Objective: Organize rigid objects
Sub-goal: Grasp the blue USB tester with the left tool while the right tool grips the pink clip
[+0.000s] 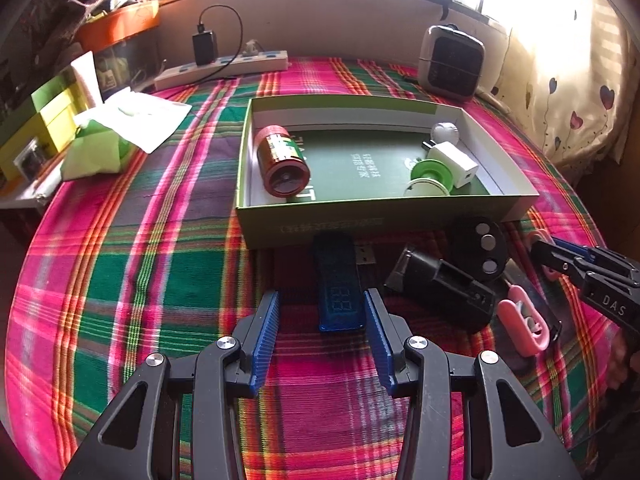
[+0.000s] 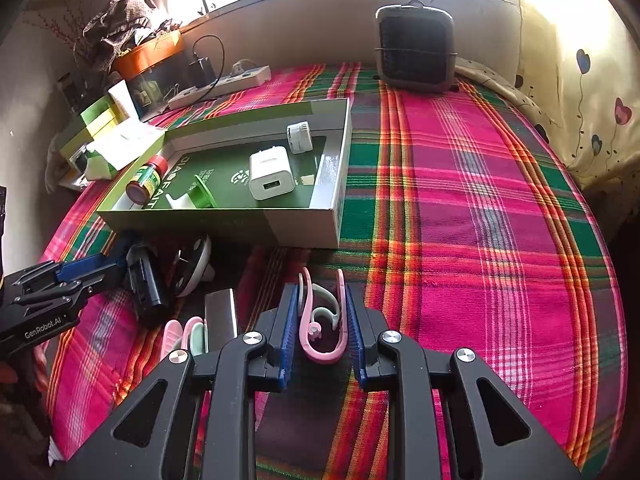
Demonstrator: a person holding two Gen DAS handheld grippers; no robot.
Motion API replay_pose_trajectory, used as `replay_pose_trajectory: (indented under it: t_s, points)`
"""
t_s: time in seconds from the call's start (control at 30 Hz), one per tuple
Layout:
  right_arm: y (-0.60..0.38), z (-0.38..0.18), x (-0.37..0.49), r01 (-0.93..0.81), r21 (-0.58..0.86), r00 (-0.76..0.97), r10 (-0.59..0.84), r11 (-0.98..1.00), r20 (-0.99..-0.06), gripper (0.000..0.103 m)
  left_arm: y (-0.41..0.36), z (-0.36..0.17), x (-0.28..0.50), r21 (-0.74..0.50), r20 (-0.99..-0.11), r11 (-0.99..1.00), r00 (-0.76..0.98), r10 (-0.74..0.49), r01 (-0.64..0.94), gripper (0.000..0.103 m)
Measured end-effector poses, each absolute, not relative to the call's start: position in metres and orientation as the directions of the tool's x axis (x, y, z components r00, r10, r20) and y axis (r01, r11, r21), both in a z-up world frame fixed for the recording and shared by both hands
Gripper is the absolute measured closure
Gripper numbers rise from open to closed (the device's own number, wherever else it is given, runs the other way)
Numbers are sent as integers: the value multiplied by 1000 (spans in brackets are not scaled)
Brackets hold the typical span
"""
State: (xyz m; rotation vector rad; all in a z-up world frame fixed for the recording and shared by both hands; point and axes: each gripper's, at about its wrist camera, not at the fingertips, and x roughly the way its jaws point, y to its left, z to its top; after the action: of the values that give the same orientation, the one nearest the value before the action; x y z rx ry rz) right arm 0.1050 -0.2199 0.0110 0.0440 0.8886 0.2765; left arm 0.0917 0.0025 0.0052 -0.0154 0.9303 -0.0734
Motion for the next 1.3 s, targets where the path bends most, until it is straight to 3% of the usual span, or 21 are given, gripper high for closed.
replay_pose_trajectory:
  t_s: [0.53,0.83,1.3]
  points:
    - [-219,11,105,-221,146,598,252,964,-761,79,-2,4,100,2,-791,998,610,-37,63,62]
    - [-219,11,105,-220,141,599,248,965,-762,79,9,6,98,-30,-784,999,619,-46,36,82]
    - [-217,11,103,-214,123,602,230,969,-765,79,12,5,97,-54,-779,998,623,-66,38,82]
